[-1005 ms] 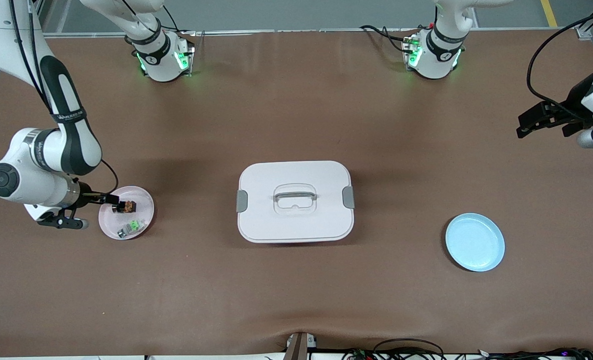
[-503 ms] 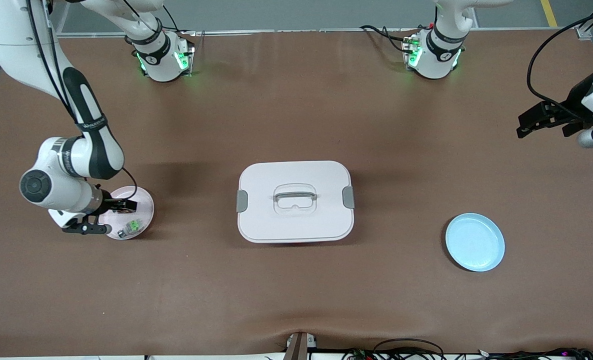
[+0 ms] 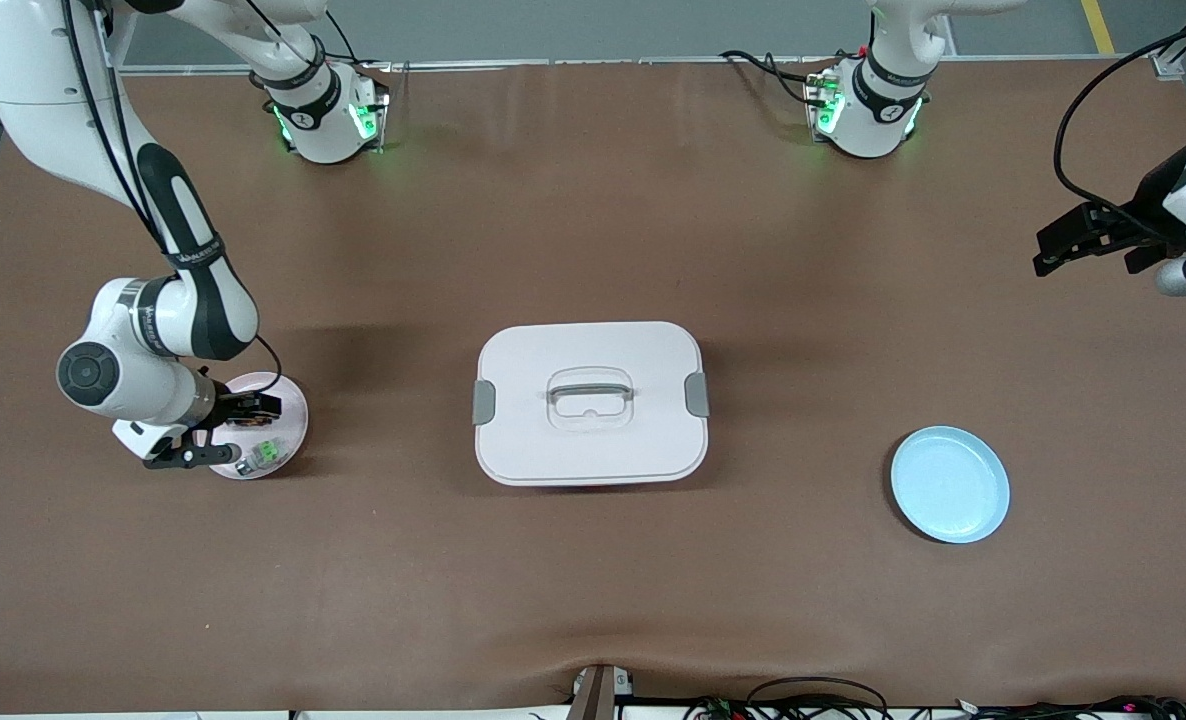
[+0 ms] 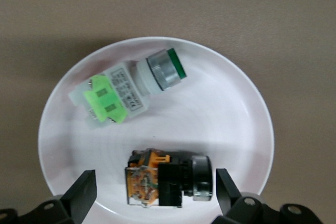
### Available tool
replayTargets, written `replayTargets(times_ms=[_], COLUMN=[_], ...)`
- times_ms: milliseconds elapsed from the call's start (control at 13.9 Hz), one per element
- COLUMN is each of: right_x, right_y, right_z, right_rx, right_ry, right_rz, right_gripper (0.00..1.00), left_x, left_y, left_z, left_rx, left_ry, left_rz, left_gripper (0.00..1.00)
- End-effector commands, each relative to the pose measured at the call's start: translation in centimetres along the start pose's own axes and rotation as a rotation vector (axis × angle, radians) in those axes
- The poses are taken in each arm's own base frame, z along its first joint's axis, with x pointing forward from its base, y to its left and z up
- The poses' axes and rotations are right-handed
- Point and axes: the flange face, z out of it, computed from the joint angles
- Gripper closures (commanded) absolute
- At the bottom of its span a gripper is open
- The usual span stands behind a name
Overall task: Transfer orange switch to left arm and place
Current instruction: 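Close the right gripper on the black-orange switch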
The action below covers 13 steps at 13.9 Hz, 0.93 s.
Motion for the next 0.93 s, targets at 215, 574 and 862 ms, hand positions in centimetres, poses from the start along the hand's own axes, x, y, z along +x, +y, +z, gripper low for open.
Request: replayTargets(times_ms=[215,574,862], right_x=[-1.53,-1.57,-1.55], right_y=[0.49,0.85,1.32], right_z=[1.69,1.76,1.90], right_rx=[-0.002,-0.003,-0.004], right_ry=[0.061,0.064,0.071], right_rz=[-0.024,-0.025,-0.025], right_gripper=[0.00,0.00,0.00], left_x=[-0.09,-0.04,-0.04], left_y=[-0.12,-0.11,-0.11], left_z=[-0.58,-0.49,-0.49], left_rx=[-0.006,-0.006,-0.006], left_ry=[0.001,-0.001,-0.001], left_rz=[0.017,0.017,0.017], left_gripper=[0.00,0.00,0.00])
